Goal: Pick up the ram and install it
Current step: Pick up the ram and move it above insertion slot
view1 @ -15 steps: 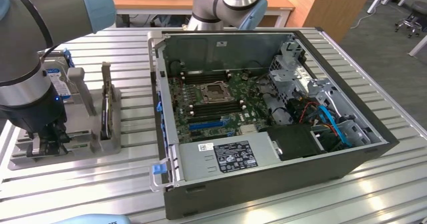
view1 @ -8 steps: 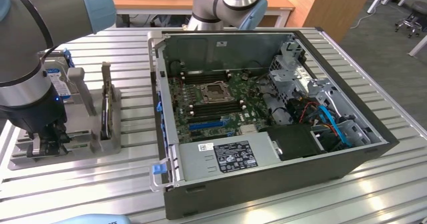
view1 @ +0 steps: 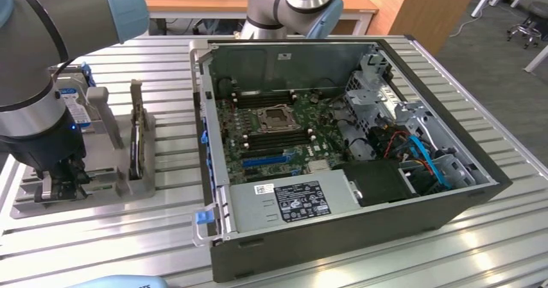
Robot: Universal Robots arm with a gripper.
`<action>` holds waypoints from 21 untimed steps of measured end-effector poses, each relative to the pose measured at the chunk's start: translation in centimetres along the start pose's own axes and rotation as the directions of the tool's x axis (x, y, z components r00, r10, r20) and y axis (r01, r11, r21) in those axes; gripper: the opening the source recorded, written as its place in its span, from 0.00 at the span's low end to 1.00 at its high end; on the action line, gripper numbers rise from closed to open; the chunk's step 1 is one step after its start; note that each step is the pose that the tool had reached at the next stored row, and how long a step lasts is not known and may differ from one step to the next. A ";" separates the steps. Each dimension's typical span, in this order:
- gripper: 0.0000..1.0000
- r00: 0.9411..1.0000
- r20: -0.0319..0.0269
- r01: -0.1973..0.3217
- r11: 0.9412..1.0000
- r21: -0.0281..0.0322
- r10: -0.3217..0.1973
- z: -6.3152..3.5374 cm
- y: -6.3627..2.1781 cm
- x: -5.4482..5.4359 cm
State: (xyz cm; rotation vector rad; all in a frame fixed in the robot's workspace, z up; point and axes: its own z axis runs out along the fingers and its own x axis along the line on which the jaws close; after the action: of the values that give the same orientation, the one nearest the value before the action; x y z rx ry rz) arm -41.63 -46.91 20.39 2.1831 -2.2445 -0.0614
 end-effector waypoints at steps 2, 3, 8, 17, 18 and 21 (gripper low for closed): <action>0.27 1.000 0.000 0.000 1.000 0.000 0.000 0.00 0.00 0.0; 0.27 1.000 0.000 0.000 1.000 0.000 0.000 0.00 0.00 0.0; 0.27 1.000 0.000 0.000 1.000 0.000 0.000 0.03 0.00 0.0; 0.27 1.000 0.000 0.000 1.000 0.000 0.000 0.09 0.00 0.0; 0.27 1.000 0.000 0.000 1.000 0.000 0.000 0.09 0.00 0.0; 0.27 1.000 0.000 0.000 1.000 0.000 0.000 0.08 0.00 0.0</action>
State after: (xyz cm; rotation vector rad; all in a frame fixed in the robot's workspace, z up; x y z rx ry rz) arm -41.63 -46.91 20.31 2.1831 -2.2445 -0.0615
